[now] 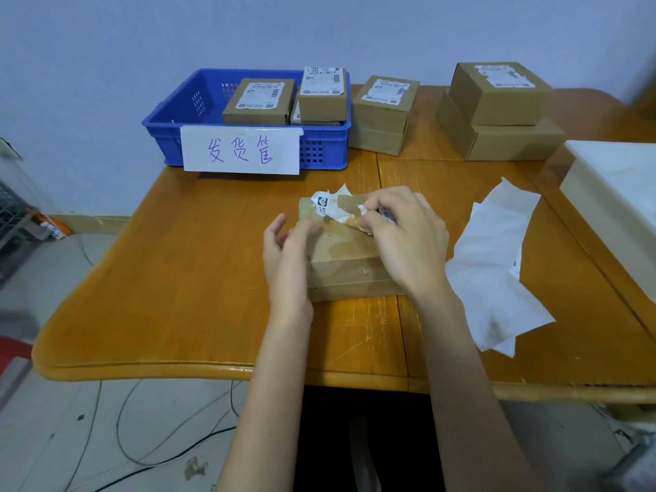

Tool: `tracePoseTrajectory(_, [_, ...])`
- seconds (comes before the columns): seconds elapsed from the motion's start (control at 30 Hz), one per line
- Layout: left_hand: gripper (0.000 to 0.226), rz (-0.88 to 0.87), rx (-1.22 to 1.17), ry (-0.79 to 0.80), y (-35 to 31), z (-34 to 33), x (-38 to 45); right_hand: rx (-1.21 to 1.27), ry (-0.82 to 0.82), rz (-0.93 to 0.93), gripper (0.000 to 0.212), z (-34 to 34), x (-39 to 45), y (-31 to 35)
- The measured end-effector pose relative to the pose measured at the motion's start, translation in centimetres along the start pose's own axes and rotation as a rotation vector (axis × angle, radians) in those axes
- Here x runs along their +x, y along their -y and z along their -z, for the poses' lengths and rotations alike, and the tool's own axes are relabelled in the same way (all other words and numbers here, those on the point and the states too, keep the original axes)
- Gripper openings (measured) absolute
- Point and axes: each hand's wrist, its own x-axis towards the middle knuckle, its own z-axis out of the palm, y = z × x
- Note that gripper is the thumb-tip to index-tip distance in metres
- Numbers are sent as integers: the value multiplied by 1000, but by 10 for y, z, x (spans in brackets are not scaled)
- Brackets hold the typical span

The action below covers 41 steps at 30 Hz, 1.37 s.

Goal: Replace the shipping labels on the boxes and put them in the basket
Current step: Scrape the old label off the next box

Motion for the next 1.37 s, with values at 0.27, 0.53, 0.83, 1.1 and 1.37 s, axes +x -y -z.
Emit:
tracePoseTrajectory(0.27, [62, 18, -9, 146, -7, 5, 5, 13, -22, 22, 17, -2, 0, -5])
tracePoseTrajectory(0.53, [52, 9, -97, 149, -6, 4, 4, 263, -69, -90, 12, -2, 0, -6])
tracePoseTrajectory(0.83, [49, 13, -103, 151, -8, 3, 2, -27, 8, 78, 21, 1, -3, -4])
tracePoseTrajectory(1.1, [45, 1, -94, 150, -9, 2, 1, 104, -44, -21, 18, 1, 2, -12])
tracePoseTrajectory(1.37, [47, -1, -79, 160, -10, 2, 0, 283, -10, -63, 29, 4, 0, -3])
